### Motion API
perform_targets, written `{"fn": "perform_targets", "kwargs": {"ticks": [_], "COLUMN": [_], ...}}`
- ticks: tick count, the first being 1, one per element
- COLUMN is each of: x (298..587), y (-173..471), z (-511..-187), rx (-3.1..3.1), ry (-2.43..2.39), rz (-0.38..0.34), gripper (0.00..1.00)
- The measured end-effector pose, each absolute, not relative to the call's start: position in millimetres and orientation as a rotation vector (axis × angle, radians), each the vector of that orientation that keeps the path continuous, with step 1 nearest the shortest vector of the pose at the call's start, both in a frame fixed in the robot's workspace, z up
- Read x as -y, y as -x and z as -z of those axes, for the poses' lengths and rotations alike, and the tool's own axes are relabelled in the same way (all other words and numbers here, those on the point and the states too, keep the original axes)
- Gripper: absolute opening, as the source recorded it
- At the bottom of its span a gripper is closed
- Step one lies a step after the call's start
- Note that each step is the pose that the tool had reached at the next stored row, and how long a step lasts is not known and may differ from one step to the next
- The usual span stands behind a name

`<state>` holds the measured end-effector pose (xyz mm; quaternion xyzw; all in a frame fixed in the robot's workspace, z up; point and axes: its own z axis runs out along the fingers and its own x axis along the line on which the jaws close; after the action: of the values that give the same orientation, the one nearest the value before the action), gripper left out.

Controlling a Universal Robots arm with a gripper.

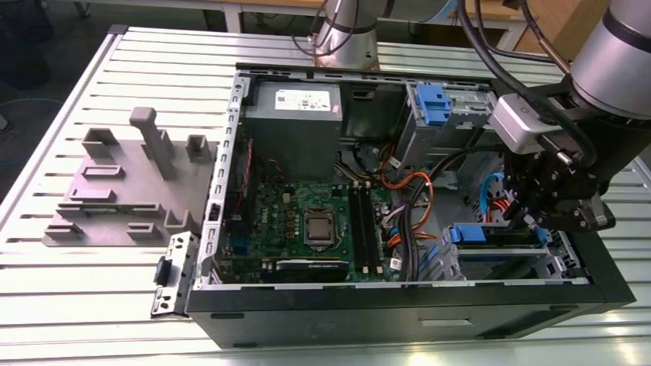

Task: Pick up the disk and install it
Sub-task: 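Insert the first disk wire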

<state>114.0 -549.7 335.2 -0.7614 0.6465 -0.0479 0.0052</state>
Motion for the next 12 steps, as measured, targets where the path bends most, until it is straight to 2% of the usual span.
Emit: {"fn": "perform_targets", "kwargs": {"ticks": [12], "x": [554.6], "y": [-113.9], "z": [-334.7], "rx": [-2.042], "ry": [2.363], "rz": [0.142], "gripper": [0.17]}}
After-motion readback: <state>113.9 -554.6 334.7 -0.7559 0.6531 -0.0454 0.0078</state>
